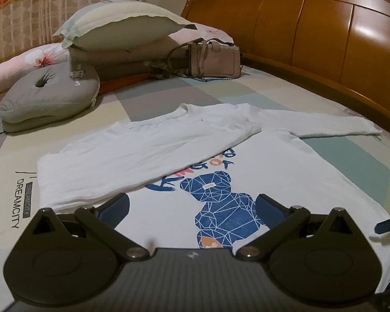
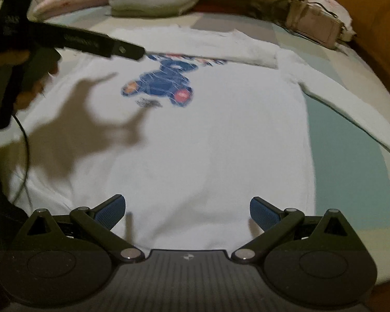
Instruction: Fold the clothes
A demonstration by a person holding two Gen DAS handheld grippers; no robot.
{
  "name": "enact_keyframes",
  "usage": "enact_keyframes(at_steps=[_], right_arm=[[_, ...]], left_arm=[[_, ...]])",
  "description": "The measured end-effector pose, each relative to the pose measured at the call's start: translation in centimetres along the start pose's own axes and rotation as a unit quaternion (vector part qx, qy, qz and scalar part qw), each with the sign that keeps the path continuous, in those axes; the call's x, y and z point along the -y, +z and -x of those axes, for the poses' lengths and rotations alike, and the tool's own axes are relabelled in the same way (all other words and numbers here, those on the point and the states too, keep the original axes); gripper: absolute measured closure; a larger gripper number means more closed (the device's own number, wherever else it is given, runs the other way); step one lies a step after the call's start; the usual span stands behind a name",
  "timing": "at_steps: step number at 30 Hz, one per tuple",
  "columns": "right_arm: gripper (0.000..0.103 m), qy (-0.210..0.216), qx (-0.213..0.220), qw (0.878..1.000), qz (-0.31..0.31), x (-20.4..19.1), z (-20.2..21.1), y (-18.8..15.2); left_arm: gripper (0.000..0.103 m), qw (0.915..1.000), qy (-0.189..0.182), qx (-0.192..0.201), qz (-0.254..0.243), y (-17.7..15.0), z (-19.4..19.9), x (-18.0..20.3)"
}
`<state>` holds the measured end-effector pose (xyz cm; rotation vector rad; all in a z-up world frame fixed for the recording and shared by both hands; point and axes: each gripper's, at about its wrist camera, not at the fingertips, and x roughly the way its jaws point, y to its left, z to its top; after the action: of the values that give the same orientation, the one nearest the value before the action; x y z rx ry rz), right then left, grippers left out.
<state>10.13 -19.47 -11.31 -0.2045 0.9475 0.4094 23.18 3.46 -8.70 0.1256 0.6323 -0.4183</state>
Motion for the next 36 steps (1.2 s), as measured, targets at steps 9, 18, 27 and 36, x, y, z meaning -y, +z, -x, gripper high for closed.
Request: enact_keyframes(at_steps=[9, 18, 27, 36], right_arm=[[0.0, 0.007, 0.01, 0.998, -0.062, 2.9, -0.3, -0.3], [0.0, -0.064, 0.117, 0.972, -0.195, 11.5, 3.0, 0.5], [0.0, -0.071, 0.189, 0.895, -0.399, 23.5, 1.9, -1.7], [0.0, -0.043, 0.226, 0.83, -0.509, 31.9, 1.2, -4.2]], left_arm=[[0.001, 0.9998, -0.015, 0.0, 0.011, -0.1, -0.1, -0.2], [0.001, 0.999, -0.038, 0.016, -0.015, -0.3, 0.1, 1.2], [0.001, 0.9982, -0.043, 0.008, -0.041, -0.8, -0.9, 2.1], [0.001, 0.9982, -0.037, -0.005, -0.046, -1.2, -1.7, 2.3]])
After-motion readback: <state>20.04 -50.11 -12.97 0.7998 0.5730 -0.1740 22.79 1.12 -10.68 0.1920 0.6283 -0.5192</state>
